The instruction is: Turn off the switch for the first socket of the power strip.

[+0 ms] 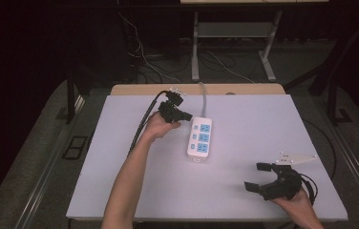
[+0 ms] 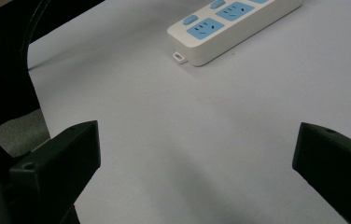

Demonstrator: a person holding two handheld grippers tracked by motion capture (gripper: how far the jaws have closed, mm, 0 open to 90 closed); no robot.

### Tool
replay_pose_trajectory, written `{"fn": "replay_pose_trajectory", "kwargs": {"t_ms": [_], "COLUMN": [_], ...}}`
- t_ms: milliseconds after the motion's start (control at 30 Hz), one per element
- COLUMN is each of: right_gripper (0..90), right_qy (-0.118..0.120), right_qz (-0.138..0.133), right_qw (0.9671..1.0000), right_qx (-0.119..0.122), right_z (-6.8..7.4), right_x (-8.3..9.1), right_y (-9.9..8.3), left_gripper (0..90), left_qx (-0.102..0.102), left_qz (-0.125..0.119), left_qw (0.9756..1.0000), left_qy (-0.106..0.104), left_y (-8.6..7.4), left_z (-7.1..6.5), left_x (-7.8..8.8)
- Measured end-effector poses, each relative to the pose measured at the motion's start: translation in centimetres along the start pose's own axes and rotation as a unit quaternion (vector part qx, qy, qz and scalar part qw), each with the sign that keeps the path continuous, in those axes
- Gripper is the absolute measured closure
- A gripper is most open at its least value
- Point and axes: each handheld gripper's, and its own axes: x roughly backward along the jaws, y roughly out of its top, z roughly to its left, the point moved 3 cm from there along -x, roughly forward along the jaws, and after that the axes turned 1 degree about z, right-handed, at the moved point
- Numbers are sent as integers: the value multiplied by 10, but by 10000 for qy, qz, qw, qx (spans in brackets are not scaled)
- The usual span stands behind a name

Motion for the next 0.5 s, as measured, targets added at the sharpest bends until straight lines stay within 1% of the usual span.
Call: {"fn": "replay_pose_trajectory", "kwargs": {"t_ms": [233, 500], "right_gripper": [7, 7], "right_qy": [16, 17], "right_qz": [24, 26], "right_qw": [10000, 10000], "right_qx": [16, 20], "right_z": [1, 1], "right_x": [-1, -1], "right_y": [0, 0], "left_gripper": [891, 891], "left_qx": [108, 132], "left_qz": [-17, 1], "left_qw": [9999, 9998], "left_qy": [-78, -163], "left_y": [-2, -4], "left_z": [2, 2], "left_x": [-9, -16]}}
